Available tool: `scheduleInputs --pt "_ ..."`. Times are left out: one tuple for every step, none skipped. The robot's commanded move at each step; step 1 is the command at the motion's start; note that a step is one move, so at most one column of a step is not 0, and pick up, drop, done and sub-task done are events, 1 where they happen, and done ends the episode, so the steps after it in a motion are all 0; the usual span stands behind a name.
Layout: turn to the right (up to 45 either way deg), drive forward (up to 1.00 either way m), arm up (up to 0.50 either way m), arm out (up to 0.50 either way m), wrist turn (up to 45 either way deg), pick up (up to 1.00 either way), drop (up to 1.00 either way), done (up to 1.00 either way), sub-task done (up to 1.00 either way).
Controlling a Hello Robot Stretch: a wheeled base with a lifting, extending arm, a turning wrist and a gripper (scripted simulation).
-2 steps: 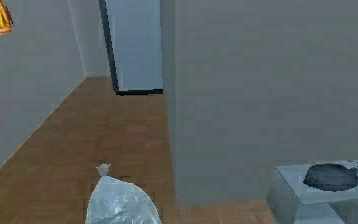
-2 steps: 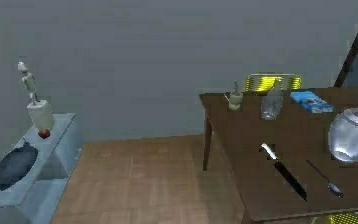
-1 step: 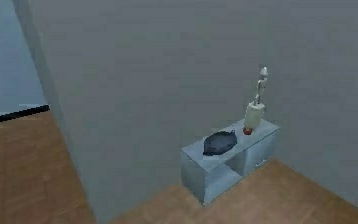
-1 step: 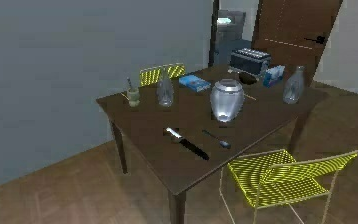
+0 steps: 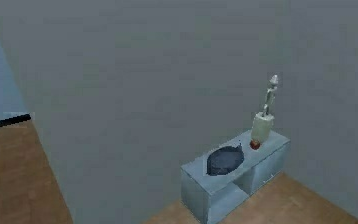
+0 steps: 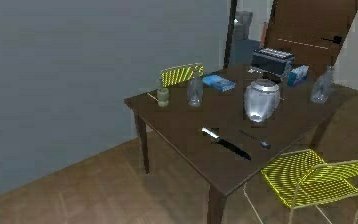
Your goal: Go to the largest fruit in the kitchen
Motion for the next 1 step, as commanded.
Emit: scheduleInputs --pt "45.0 0.00 0.00 0.00 0.0 0.00 0.00 0.00 0.00"
